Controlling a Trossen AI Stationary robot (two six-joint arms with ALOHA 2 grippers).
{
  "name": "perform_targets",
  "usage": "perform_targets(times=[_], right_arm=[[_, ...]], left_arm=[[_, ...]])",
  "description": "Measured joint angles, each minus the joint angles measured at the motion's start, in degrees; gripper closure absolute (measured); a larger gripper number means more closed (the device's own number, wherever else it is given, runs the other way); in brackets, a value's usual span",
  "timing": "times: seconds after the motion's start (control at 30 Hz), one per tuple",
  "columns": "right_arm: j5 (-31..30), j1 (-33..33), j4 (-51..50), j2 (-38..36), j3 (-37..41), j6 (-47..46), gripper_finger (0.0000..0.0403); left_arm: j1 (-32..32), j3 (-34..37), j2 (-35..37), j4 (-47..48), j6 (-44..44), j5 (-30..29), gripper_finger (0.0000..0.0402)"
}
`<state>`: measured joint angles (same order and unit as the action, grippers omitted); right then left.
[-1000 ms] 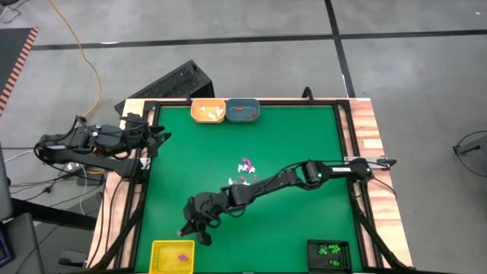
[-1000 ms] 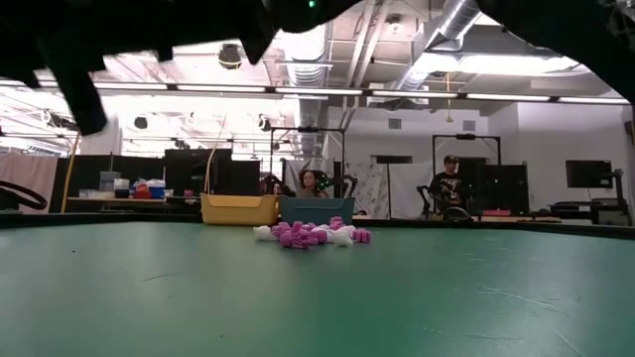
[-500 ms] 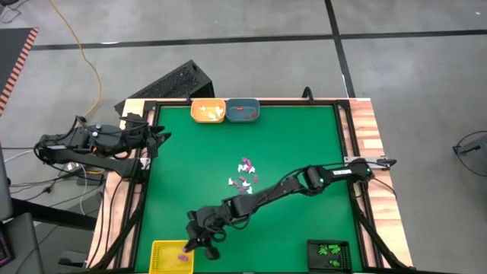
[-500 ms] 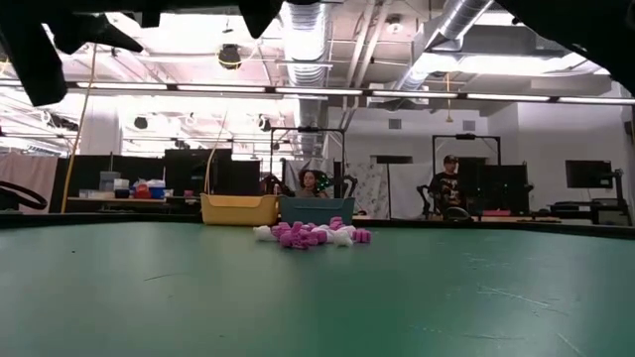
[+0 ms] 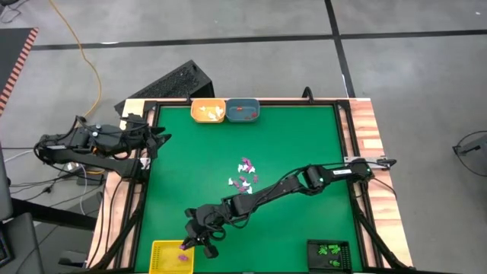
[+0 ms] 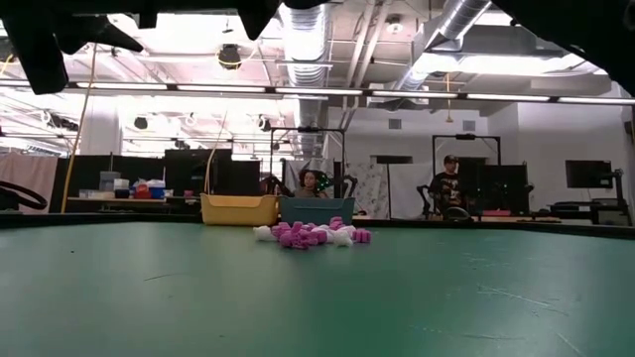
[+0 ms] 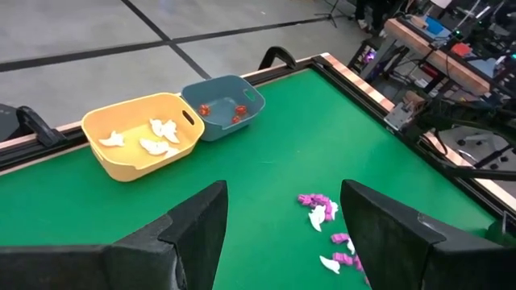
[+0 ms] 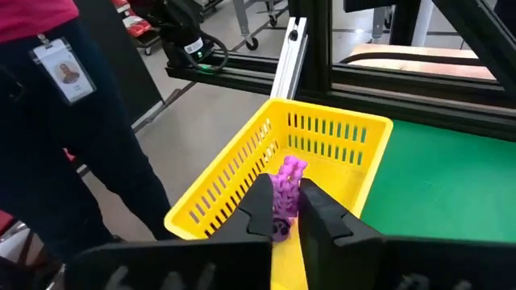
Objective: Sort Halloween decoration
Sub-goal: Put the pink skeleton into the yellow bin
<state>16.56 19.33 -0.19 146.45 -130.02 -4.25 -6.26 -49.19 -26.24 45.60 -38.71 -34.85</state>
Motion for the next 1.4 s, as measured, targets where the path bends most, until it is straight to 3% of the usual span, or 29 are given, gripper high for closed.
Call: perform_targets(times=[0.63,0.77,0.97,1.07,1.2,1.4], right_arm=[[-2.2,0.1,-1.9,0.0,0.0,-0.3,0.0288],[-5.9,-0.5,-5.1,-0.1,0.0,-6.6,0.0288],[-3.3,-3.1,-12.3,-1.6,0.0,-17.7,0.029],[0.5,-4.5,-18.5,-3.7,0.0,-20.2,0.029],[1.1,-5.8,-30.6,-8.6,0.0,-18.0,0.029],[-6.4,-7.4,-57.6,-18.6,0.0,-14.8,0.029]], left_arm=[[0.0,0.0,0.0,0.0,-0.1,0.1,0.017],[0.0,0.0,0.0,0.0,-0.1,0.1,0.017],[0.0,0.0,0.0,0.0,-0.1,0.1,0.017],[0.0,0.0,0.0,0.0,-0.1,0.1,0.017],[0.0,0.0,0.0,0.0,-0.1,0.0,0.017],[0.0,0.0,0.0,0.0,-1.1,0.0,0.017]])
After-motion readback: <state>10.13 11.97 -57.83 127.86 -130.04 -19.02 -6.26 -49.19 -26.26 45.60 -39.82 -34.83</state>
